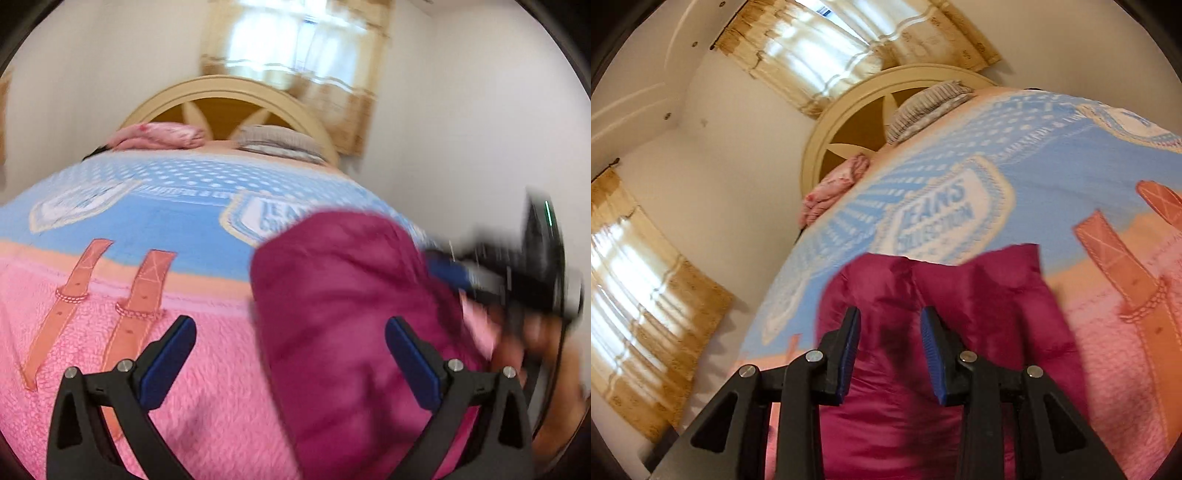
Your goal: Fold large clothes
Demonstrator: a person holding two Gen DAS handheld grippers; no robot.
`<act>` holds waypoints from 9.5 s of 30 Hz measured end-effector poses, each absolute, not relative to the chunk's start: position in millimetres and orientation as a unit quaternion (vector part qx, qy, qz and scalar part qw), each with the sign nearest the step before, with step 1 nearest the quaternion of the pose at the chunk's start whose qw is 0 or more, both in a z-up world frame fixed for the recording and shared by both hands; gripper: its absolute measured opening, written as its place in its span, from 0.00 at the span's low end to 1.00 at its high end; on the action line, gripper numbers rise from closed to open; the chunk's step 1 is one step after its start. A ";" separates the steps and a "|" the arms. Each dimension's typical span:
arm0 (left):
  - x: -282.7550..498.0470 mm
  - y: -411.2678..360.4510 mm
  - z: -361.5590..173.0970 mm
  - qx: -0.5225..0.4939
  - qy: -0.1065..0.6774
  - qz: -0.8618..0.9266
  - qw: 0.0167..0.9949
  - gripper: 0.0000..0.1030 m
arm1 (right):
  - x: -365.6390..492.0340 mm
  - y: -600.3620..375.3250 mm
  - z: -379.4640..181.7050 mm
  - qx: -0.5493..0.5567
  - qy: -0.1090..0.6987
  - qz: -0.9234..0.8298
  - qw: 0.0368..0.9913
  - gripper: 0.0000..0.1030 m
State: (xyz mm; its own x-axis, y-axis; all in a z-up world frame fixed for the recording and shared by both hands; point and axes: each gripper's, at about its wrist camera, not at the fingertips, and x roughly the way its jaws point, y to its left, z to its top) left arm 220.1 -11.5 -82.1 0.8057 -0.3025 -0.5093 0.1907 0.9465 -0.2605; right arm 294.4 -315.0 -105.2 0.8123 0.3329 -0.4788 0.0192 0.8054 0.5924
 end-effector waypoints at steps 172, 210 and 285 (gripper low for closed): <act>160.7 164.9 -141.9 -0.121 0.359 0.066 0.923 0.73 | 344.2 -41.4 -181.9 0.178 0.458 0.327 0.808 0.18; 65.1 128.4 -23.8 -0.098 0.220 0.054 0.969 0.97 | 173.7 -62.7 -27.3 0.054 0.280 0.251 0.925 0.57; 51.8 124.4 -8.8 -0.081 0.206 0.087 0.971 1.00 | 116.8 -48.7 -11.1 0.043 0.240 0.292 0.925 0.68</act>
State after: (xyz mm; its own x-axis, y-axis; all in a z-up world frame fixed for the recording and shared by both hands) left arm 51.8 124.4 -8.8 0.8998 0.1360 -0.4146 -0.2027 0.9717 -0.1213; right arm 116.8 -48.7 -11.1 0.7141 0.5603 -0.4197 -0.5191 0.8260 0.2196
